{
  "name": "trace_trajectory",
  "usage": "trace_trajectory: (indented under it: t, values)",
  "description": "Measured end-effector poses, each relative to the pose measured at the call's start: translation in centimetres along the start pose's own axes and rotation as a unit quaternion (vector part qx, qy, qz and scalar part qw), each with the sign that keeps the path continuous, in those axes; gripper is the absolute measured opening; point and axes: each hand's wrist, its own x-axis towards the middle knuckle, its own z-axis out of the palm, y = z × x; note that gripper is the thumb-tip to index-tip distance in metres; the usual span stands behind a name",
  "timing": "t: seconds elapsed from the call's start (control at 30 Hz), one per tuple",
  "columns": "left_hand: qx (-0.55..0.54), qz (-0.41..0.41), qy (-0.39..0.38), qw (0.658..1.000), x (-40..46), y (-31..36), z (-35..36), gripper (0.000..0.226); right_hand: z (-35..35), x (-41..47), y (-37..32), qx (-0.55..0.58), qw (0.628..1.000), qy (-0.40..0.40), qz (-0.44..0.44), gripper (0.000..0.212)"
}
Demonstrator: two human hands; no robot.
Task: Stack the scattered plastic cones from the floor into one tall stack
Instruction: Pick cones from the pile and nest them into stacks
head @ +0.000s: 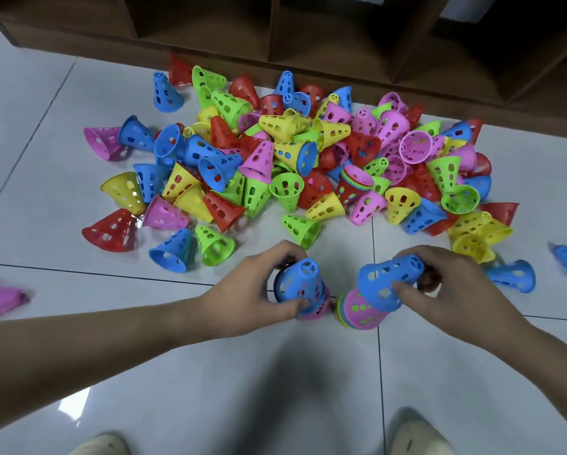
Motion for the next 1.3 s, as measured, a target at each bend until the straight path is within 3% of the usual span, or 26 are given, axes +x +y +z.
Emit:
trace_trajectory:
  t: [0.37,0.6,0.83,1.03,1.2,1.3]
  values:
    - [0.083,-0.042,-0.052,0.994,0.8,-2.6,1.5,0.054,1.5,-0.4,1.1,-0.112,0.990,-0.079,0.026,0.026]
    - [0.111,-0.064,-0.037,0.991,-0.1,-4.0,-0.5,0.045,2.7,0.1,0.6,-0.049,0.996,-0.068,0.031,0.017]
    - [0.175,-0.104,-0.004,0.979,-2.8,-5.5,-5.4,0.044,6.2,3.3,-5.7,0.046,0.995,-0.051,-0.076,0.010]
    - [0.244,-0.167,0.022,0.955,-5.5,-6.9,-10.9,0.045,12.4,7.0,-10.5,0.054,0.984,-0.100,-0.136,0.019]
    - [0.269,-0.229,0.068,0.933,-8.7,-9.1,-15.2,0.042,17.5,9.4,-13.7,0.069,0.983,-0.094,-0.143,0.024]
    - [0.356,-0.266,0.053,0.894,-10.8,-10.5,-17.7,0.056,20.1,11.0,-14.9,0.056,0.985,-0.082,-0.142,0.032]
